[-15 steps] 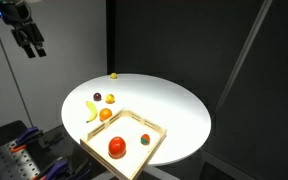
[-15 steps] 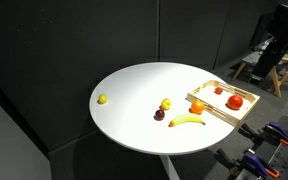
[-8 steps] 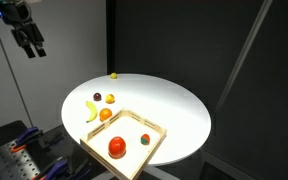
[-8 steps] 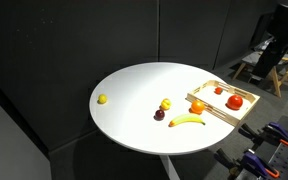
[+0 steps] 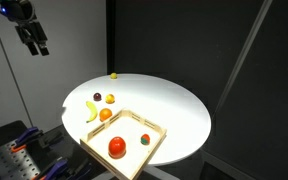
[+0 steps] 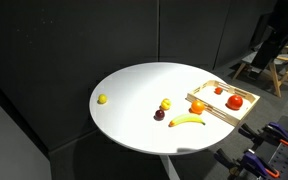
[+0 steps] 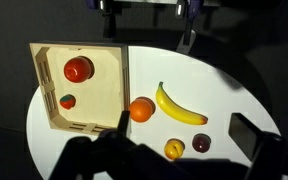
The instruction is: Remove the big red tomato from the box
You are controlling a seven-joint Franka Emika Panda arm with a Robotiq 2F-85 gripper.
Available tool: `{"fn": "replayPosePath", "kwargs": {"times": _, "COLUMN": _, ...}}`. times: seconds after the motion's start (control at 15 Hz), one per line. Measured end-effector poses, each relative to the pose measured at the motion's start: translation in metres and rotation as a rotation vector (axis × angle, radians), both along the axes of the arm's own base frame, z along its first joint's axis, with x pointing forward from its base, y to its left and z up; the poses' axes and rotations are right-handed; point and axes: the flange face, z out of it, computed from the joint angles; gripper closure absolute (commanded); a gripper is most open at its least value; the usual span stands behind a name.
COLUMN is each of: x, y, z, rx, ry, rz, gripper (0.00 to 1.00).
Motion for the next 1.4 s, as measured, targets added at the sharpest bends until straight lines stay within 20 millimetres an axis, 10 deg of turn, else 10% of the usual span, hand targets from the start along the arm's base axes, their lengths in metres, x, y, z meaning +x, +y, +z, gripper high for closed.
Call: {"fn": "replayPosePath", "kwargs": {"times": 1.4, "x": 0.061, "y": -0.135, "z": 0.037, "rx": 0.232, "ry": 0.036, "rz": -0.118, "gripper": 0.0}}
